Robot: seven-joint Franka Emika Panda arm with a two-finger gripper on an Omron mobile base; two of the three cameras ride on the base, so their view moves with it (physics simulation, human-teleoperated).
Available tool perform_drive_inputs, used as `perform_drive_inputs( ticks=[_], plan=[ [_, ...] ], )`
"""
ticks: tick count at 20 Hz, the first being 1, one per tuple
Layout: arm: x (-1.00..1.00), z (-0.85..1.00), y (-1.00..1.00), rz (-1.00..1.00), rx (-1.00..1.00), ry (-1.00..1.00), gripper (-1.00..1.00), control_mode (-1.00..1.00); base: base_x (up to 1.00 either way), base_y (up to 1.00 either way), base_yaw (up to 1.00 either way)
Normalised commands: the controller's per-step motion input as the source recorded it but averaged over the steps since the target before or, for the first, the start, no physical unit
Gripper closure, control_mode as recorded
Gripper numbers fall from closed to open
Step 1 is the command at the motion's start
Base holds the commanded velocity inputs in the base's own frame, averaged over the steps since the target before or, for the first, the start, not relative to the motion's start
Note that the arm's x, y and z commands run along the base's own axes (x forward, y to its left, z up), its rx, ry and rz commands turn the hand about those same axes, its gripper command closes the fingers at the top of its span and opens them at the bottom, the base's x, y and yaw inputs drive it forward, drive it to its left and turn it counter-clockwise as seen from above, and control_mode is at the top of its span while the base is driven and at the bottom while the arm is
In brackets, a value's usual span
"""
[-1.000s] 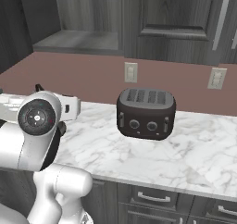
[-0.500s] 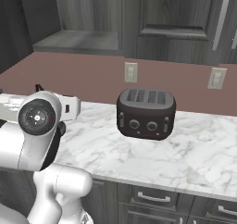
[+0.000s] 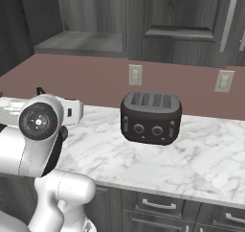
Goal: Open the cabinet, pick the kettle from the cabinet, and place it in the sink.
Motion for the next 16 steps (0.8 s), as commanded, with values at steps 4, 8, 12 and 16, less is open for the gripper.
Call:
perform_drive_inputs(
  ticks=[4,8,12,16],
  plan=[
    [0.0,0.0,0.0,0.0,0.0,0.0,1.0,1.0,-0.16,0.0,0.03],
    [0.0,0.0,0.0,0.0,0.0,0.0,1.0,1.0,-0.43,0.0,0.1],
    [0.0,0.0,0.0,0.0,0.0,0.0,1.0,1.0,-0.52,0.0,0.14],
    [0.0,0.0,0.0,0.0,0.0,0.0,1.0,1.0,-0.5,0.0,0.13]
  ],
)
